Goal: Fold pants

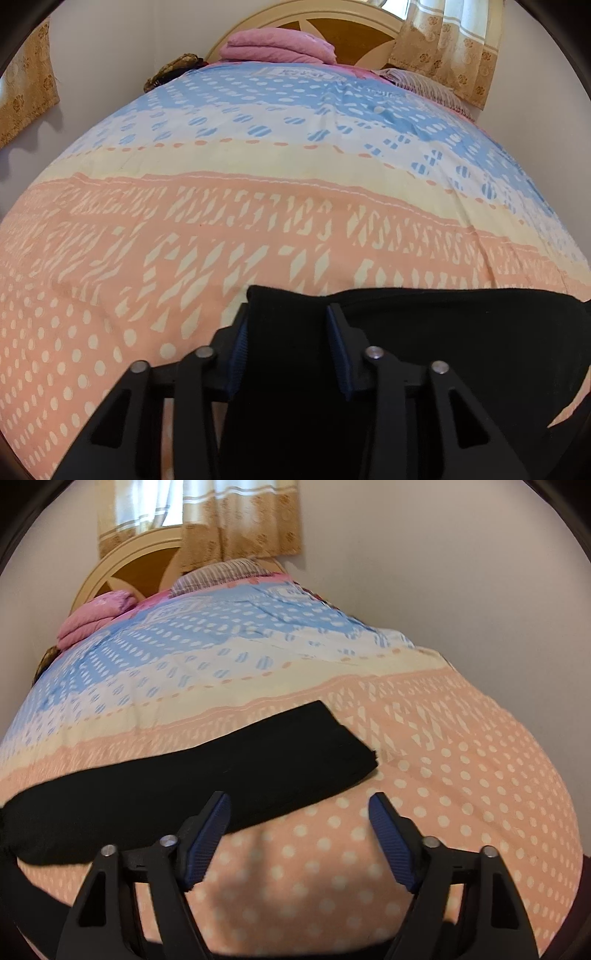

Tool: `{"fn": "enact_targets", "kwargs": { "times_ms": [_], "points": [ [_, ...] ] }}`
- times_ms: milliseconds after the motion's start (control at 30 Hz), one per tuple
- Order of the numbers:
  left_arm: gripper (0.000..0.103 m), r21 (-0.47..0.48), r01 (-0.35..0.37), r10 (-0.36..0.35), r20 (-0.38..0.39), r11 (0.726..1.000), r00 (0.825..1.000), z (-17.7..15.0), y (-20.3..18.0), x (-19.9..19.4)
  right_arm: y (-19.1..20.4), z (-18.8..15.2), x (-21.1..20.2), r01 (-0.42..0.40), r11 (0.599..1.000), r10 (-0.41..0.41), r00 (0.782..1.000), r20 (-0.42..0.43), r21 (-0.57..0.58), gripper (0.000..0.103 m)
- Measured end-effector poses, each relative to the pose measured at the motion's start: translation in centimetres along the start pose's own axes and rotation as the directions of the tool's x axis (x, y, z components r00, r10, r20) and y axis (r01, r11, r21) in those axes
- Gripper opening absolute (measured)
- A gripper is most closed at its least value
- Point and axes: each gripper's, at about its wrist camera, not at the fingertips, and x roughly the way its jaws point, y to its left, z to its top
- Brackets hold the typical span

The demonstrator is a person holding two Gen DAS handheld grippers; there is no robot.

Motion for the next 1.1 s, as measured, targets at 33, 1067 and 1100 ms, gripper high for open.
{"fn": "enact_targets", "kwargs": {
  "times_ms": [33, 1067, 1100],
  "points": [
    [0.031, 0.001, 0.013, -0.013, 0.002, 1.0, 1.0, 0.1, 0.0, 0.0, -0.6, 0.5, 0.7, 0.013, 1.0, -0.013, 1.0, -0.011, 0.011, 0.067],
    [0.033, 0.06, -0.026, 0.026, -0.007, 0.998, 1.0, 1.1, -1.2, 1.6, -1.0, 8.1, 13.0, -0.08, 0.996, 0.069, 0.98, -0.187, -0.049, 0.036],
    [0.022, 0.074, -0.008, 0.009, -0.009, 0.997, 1.0, 1.1, -1.5, 1.6, -0.6, 8.0, 12.8, -0.084, 0.995, 0.071, 0.98, -0.187, -0.062, 0.026]
  ]
}}
